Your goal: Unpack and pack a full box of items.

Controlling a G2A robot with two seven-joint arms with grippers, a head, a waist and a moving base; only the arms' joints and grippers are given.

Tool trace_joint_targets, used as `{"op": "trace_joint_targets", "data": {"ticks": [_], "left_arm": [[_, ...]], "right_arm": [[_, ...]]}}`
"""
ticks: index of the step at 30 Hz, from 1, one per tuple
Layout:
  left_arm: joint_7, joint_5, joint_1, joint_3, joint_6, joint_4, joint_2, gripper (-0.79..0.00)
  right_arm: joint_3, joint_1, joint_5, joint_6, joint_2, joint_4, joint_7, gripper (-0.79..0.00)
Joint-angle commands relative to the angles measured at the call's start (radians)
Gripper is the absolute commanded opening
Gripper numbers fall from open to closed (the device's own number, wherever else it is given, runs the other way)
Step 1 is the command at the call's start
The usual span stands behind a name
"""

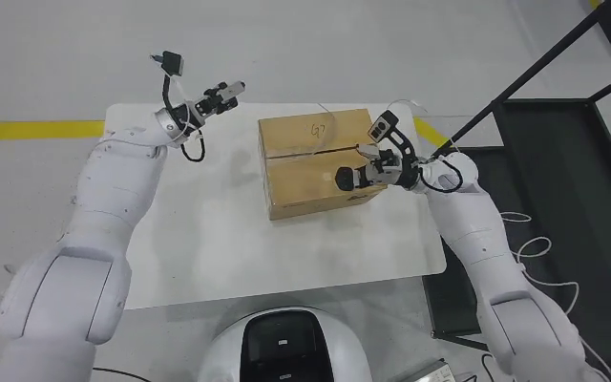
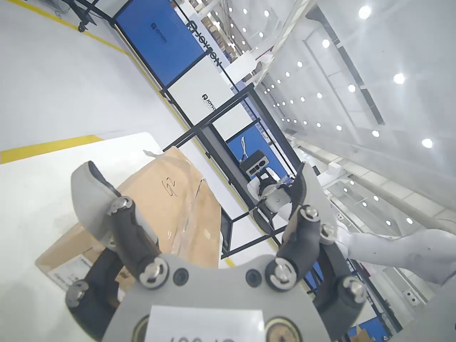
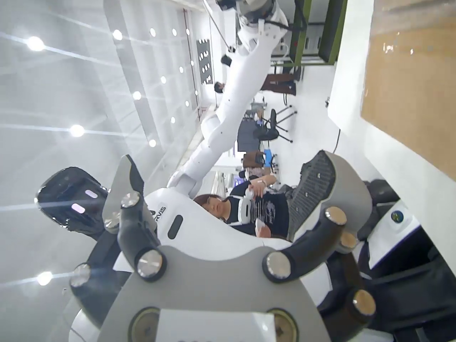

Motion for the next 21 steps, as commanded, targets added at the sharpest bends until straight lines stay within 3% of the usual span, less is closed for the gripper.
{"op": "trace_joint_targets", "data": {"ticks": [1, 15, 21], "left_arm": [[-0.026, -0.033, 0.032, -0.024, 0.027, -0.038, 0.019, 0.0], [-0.186, -0.113, 0.18, -0.136, 0.188, -0.294, 0.112, 0.0], [-0.252, -0.142, 0.234, -0.177, 0.254, -0.374, 0.15, 0.0]], "right_arm": [[-0.051, 0.029, -0.01, -0.004, -0.015, 0.024, -0.028, 0.0], [-0.08, 0.063, 0.013, -0.023, -0.03, 0.068, -0.072, 0.0], [-0.111, 0.077, -0.027, 0.001, -0.045, 0.047, -0.271, 0.0]]}}
